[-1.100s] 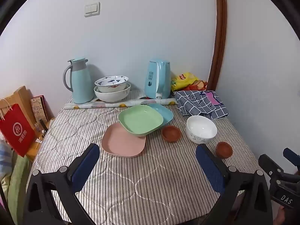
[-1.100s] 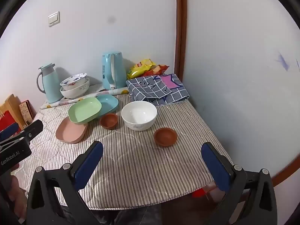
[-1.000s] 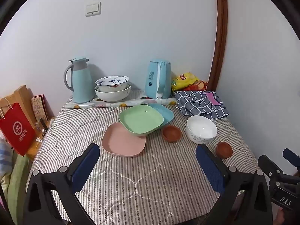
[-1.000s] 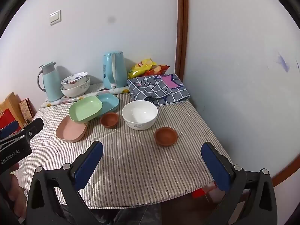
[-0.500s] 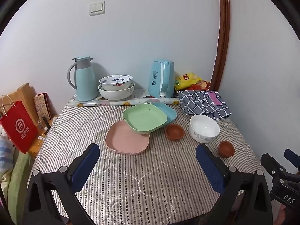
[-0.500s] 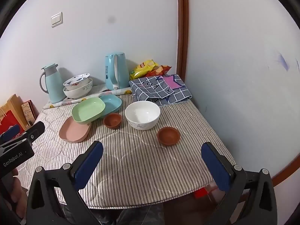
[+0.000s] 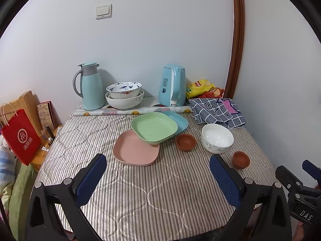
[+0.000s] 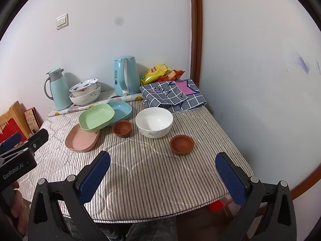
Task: Organize plates and bowls
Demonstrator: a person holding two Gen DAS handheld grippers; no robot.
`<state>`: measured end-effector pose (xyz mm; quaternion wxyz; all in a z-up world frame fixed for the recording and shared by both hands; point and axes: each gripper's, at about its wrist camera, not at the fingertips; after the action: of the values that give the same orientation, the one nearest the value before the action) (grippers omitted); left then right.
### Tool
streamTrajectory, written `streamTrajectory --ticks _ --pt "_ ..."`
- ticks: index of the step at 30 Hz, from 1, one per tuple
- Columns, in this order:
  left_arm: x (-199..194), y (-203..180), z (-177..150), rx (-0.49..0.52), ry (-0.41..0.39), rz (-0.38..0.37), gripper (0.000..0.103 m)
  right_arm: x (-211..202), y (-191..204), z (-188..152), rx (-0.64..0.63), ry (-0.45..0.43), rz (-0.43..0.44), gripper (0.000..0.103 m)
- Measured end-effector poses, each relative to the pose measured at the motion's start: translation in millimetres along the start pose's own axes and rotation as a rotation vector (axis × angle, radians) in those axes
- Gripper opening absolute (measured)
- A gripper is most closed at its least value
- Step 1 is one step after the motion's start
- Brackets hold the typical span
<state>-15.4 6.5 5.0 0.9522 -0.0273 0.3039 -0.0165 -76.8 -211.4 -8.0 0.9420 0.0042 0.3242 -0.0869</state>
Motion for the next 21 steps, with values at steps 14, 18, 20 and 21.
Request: streamTrajectory --ticks 14,18,20,21 --pt "-1.7 -2.5 -1.9 0.005 -0.005 0.004 0.103 -4.3 -3.2 0.7 0.008 -0.012 0.008 0.103" --pt "-1.9 -3.8 -1.7 0.005 -0.005 0.005 0.103 -4.4 -1.8 0.7 0.003 -0.010 0.009 0.103" --pt "-1.9 -3.7 -1.7 0.006 -0.005 0.006 0.103 -5.0 -1.1 0.0 0.002 -0.011 0.010 0.103" --pt "-2.6 -3.5 -1.8 0.005 -0.006 0.006 0.103 -5.1 -0.9 -0.1 0.002 -0.011 0.010 0.103"
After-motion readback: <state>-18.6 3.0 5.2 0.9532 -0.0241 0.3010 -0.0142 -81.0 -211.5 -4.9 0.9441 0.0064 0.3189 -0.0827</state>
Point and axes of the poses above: each gripper's, at about its wrist camera, not at the fingertips, and x roughly the way its jaws point, y to its left, z to its top, and after that the axes turned 3 degrees about -z, right-handed
